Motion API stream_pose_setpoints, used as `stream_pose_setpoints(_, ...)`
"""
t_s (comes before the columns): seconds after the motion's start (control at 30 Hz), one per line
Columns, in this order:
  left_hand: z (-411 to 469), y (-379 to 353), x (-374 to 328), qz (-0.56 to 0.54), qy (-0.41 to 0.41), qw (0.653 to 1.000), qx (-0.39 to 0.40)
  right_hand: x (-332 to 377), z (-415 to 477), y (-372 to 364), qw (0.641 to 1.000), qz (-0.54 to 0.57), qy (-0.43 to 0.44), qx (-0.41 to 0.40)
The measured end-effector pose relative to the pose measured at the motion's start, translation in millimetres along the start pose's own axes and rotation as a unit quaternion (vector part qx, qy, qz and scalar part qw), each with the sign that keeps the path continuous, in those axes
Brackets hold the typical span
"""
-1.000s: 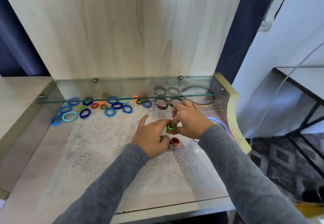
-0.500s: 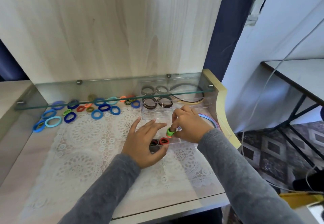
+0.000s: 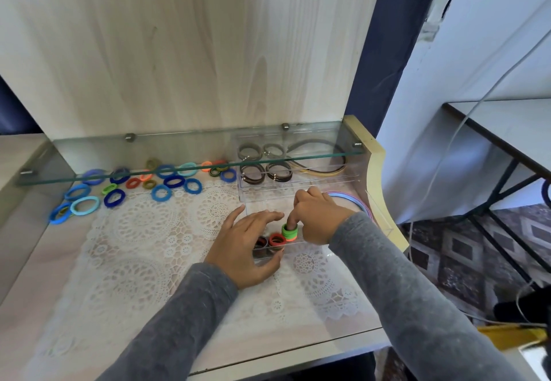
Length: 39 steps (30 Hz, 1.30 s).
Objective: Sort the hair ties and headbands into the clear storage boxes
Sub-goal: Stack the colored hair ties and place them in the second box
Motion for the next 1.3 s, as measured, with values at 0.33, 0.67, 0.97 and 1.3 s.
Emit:
stream_pose_setpoints(0.33,-0.4,0.6,-0.2,-0.007,-0.005,1.000,-0.011,4.3,-13.9,-8.2,0.998,-0.022,-0.016,0.057)
stream_pose_setpoints(0.67,-3.5,0.6,-11.9,-0.024,-0.062,0.998,0.005,7.8,-12.1,-10.8,0.995,-0.047,-0.023,0.080)
stream_pose_setpoints(0.97,-5.0,-1.6,-11.1,-0.037,-0.064,0.997,0.032,5.1,-9.9,-12.1,0.993,-0.022,-0.030,0.112)
stream_pose_setpoints(1.3,-4.5,0.3,-11.8,-0.048,-0.057,0.997,0.033,-14.0,-8.8,15.7,0.987,0.130,-0.008,-0.095)
Point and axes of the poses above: each hand's wrist, its own z-axis towards the middle knuckle, its own y-axis out of the back of the hand, x = y × z, the point moved 9 cm from there along z, towards the middle knuckle, and after that the axes turned 1 degree about z, right-handed, at the moved point
